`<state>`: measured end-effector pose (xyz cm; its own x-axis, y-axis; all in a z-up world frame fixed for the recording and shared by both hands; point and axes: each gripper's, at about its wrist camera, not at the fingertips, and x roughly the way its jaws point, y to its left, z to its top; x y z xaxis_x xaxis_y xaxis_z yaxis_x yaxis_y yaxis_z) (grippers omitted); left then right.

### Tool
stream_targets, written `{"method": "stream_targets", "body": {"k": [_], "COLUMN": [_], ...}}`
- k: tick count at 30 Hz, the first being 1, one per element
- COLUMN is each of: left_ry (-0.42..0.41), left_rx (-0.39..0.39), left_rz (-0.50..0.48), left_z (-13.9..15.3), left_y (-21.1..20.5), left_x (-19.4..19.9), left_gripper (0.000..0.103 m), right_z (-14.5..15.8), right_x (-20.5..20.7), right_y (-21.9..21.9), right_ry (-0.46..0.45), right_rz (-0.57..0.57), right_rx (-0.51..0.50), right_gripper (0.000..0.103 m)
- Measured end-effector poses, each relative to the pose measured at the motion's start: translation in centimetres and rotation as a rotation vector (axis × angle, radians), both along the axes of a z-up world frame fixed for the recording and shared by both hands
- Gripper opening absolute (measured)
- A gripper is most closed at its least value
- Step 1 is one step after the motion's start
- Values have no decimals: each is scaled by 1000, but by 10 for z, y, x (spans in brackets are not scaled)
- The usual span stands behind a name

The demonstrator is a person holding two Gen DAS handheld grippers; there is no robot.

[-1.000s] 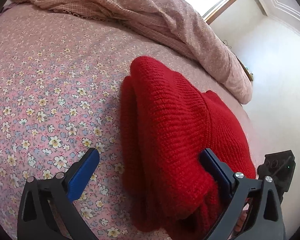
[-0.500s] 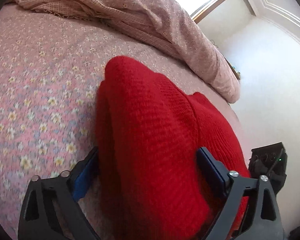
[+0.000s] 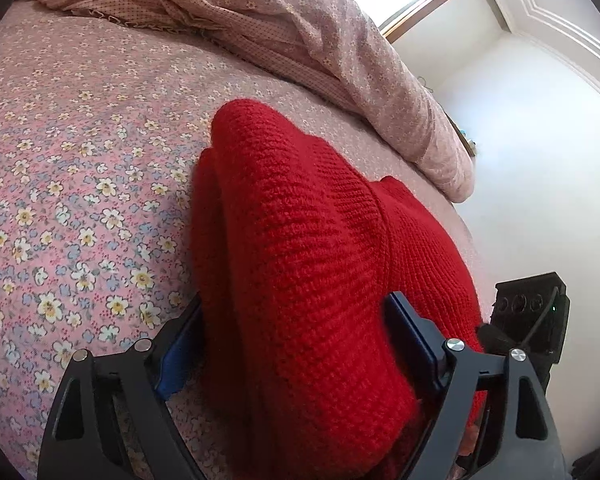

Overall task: Fold small clothes
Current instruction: 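Grasp the cardigan bundle edge with the left tool while the right tool grasps it too, then lift the bundle edge with both tools and fold it over onto itself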

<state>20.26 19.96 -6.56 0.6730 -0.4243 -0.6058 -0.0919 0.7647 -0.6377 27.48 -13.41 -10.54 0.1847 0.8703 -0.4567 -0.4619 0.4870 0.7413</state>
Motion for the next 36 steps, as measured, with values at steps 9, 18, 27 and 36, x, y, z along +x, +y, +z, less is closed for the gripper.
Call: {"method": "stream_targets", "body": {"k": [9, 18, 27, 36], "left_ry": [19, -37, -74, -123], "left_rx": [10, 111, 176, 230], "left_rz": [-23, -55, -68, -100], "left_z": [6, 28, 42, 61], "left_y": [-8, -25, -34, -45], "left_x": [27, 25, 26, 17], "left_gripper": [89, 46, 41, 40], "right_z": [-3, -3, 9, 30], "right_x": [27, 30, 20, 13], "right_y": [-4, 0, -6, -15], "right_ry": [102, 65, -12, -65], "right_rz": [-34, -25, -14, -6], "right_rx": [68, 32, 14, 23], "right_gripper": [103, 72, 68, 64]}}
